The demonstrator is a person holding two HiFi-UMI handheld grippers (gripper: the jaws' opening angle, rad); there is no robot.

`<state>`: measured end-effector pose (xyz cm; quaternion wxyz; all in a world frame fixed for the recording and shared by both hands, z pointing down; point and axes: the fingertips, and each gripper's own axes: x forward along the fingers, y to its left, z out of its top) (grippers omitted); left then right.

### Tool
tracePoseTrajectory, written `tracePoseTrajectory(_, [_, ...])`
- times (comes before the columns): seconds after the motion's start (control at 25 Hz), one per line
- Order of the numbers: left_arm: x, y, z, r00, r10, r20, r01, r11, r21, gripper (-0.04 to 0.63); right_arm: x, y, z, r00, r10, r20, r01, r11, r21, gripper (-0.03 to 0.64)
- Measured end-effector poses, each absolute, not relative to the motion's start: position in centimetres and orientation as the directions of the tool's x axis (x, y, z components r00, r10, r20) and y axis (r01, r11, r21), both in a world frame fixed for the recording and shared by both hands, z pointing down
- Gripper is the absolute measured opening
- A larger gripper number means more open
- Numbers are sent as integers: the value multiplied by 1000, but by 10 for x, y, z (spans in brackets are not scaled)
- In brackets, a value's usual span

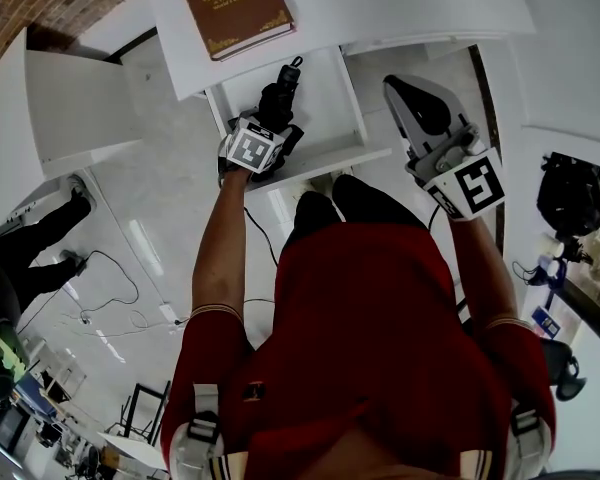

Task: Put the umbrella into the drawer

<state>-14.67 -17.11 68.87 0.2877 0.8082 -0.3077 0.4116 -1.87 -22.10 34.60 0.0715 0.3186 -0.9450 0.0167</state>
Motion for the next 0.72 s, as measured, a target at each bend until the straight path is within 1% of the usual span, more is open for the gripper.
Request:
tracePoseTrajectory(0.32, [-176,-181,711,354,-268,896,-875,-434,215,267,-25,-219,355,-791,-588,168,-596,803,3,-2])
tracePoseTrajectory(0.56, [-193,-181,729,270,-228,935,-928,-320,190,267,-19,-218,358,-781,-598,181,-608,794,3,-2])
tracePoseTrajectory(0.72, [-199,-182,745,248,-218,944,-948,-254,190,267,-15,-218,361,-772,-606,193,-617,787,3,-2])
